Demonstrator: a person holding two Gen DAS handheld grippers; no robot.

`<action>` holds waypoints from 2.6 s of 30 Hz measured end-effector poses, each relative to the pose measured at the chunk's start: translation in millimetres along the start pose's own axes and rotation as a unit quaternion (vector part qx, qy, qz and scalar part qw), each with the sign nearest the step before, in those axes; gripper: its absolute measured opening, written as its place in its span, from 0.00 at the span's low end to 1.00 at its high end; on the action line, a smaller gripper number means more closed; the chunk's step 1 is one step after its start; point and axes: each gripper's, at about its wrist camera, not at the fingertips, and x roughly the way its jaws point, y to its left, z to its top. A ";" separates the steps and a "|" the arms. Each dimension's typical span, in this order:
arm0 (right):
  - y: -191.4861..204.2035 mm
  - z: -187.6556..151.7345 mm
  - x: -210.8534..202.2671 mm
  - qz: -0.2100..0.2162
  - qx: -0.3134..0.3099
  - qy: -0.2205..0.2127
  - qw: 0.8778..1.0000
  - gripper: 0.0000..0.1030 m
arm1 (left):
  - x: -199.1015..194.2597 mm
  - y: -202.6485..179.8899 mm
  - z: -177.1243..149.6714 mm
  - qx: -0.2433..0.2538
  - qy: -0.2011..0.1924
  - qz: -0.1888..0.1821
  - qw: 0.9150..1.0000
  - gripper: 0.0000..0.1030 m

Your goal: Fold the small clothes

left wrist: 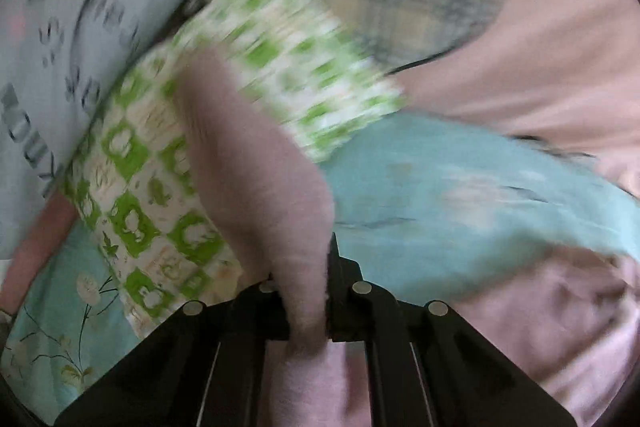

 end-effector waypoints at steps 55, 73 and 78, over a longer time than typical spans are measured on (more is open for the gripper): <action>103.8 138.6 140.8 -0.120 -0.207 -0.006 0.971 0.10 | -51.4 -27.9 -170.1 0.040 0.088 -0.004 0.995 0.75; -70.1 102.5 49.3 -0.066 0.106 -0.102 0.987 0.38 | -42.7 -16.4 -165.4 -0.005 0.099 0.003 0.995 0.75; -65.4 106.8 27.5 -0.118 0.077 -0.140 0.980 0.07 | -40.2 -11.6 -165.6 -0.024 0.106 -0.005 0.994 0.75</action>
